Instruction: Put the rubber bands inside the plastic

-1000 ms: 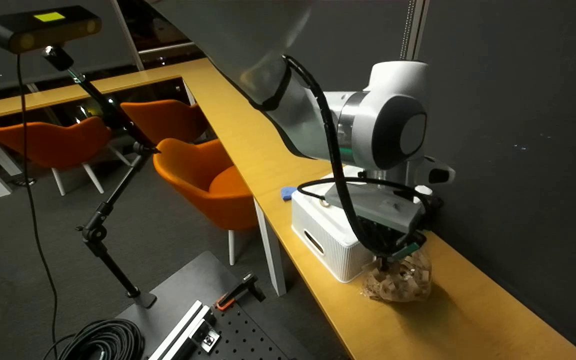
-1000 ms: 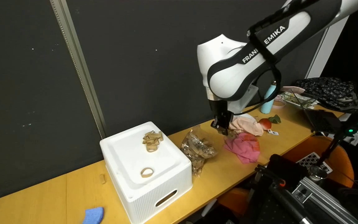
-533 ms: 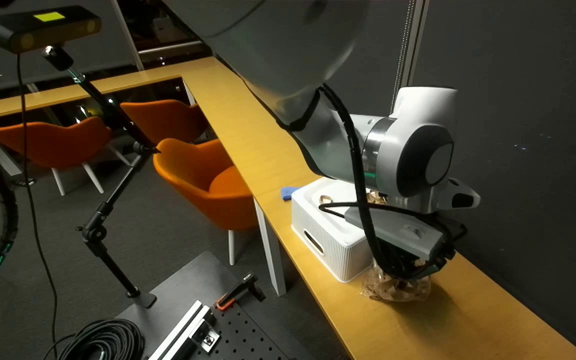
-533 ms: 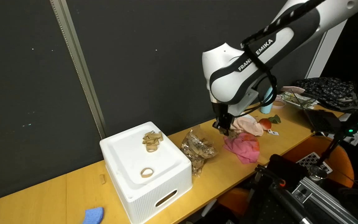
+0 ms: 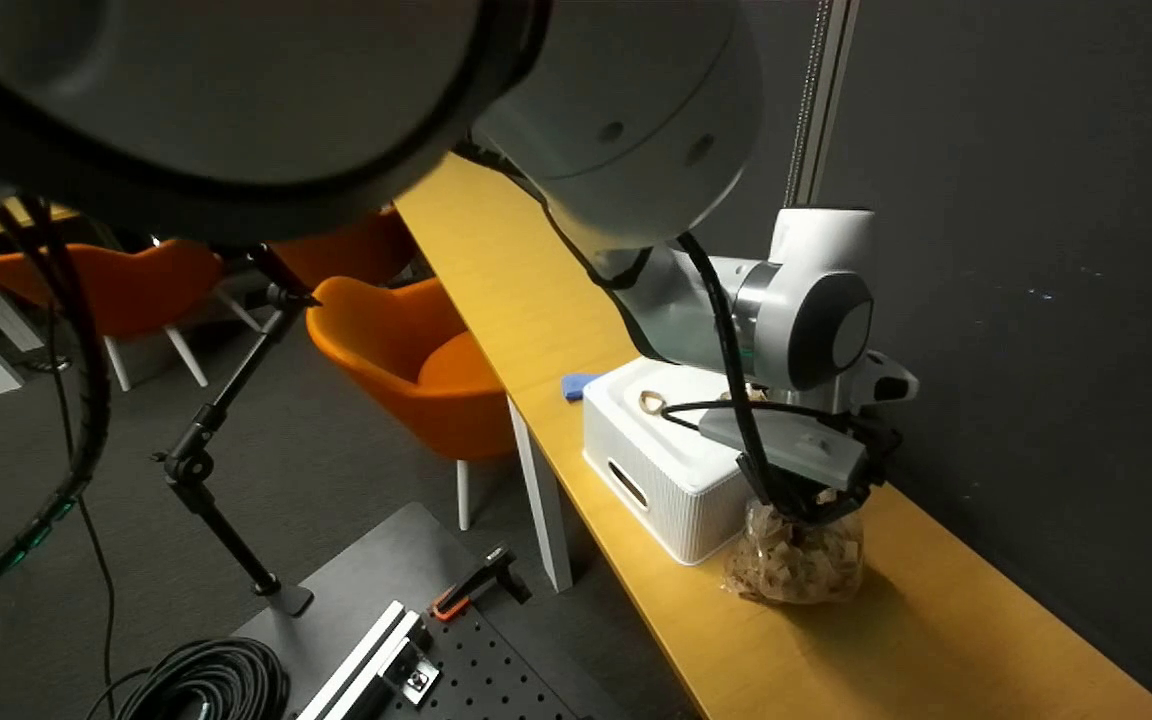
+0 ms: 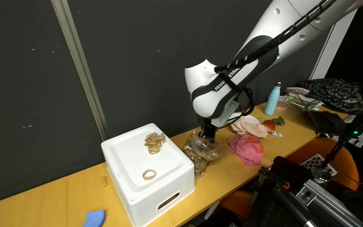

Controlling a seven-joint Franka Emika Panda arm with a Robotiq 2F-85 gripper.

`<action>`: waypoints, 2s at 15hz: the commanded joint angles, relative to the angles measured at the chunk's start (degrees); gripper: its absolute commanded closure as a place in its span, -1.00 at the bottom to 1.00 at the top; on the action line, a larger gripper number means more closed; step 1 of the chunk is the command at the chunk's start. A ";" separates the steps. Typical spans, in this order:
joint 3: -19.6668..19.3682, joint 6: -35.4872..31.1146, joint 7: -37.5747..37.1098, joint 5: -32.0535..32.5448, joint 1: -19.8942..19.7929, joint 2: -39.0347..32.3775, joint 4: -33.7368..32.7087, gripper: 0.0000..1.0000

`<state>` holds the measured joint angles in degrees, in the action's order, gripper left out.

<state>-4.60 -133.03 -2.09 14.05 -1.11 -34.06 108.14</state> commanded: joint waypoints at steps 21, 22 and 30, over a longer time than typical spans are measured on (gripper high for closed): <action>2.59 -4.71 8.40 -4.23 -0.37 -10.51 -14.26 0.96; 2.61 -4.73 8.48 -4.18 -0.33 -10.94 -14.59 0.96; 2.62 -2.81 8.52 -3.68 0.61 -8.63 -12.24 -0.35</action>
<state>-1.69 -137.10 5.71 9.93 -1.07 -44.52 94.92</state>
